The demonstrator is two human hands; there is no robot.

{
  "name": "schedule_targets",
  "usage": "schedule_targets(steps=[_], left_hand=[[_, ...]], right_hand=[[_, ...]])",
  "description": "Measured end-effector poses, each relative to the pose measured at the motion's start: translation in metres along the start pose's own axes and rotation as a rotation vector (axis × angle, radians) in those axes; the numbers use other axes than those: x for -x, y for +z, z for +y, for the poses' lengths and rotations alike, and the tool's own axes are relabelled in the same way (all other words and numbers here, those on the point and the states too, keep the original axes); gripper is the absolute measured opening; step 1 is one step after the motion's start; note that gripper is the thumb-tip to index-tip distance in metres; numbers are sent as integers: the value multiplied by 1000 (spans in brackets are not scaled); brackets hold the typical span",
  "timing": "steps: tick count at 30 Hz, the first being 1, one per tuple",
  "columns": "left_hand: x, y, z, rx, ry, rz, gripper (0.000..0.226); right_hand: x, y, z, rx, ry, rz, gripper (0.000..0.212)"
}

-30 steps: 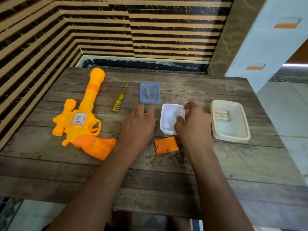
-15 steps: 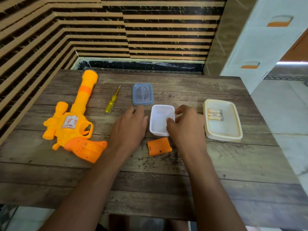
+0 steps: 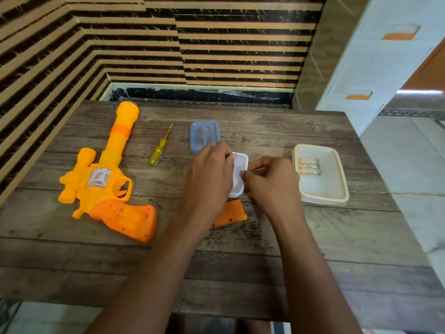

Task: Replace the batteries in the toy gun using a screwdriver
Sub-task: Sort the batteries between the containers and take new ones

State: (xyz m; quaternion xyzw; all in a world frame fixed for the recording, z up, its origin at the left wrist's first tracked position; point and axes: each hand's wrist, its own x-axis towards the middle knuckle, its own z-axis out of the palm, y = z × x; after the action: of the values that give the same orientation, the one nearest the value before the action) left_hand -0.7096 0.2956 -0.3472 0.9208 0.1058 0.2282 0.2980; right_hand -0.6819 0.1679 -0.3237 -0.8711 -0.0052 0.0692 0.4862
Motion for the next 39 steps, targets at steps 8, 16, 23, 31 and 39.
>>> schedule_targets(steps=[8, 16, 23, 31, 39], left_hand=[[1, -2, 1, -85, 26, -135, 14], [5, -6, 12, -16, -27, -95, 27], [5, -5, 9, -16, -23, -91, 31], [7, -3, 5, -15, 8, -27, 27], [4, -6, -1, 155, -60, 33, 29]], right_hand=[[-4, 4, 0, -36, 3, 16, 8], [-6, 4, 4, -10, -13, 13, 7], [-5, 2, 4, -13, -18, 13, 7], [-6, 4, 5, -11, -20, 8, 10], [-7, 4, 7, 17, -30, 17, 10]])
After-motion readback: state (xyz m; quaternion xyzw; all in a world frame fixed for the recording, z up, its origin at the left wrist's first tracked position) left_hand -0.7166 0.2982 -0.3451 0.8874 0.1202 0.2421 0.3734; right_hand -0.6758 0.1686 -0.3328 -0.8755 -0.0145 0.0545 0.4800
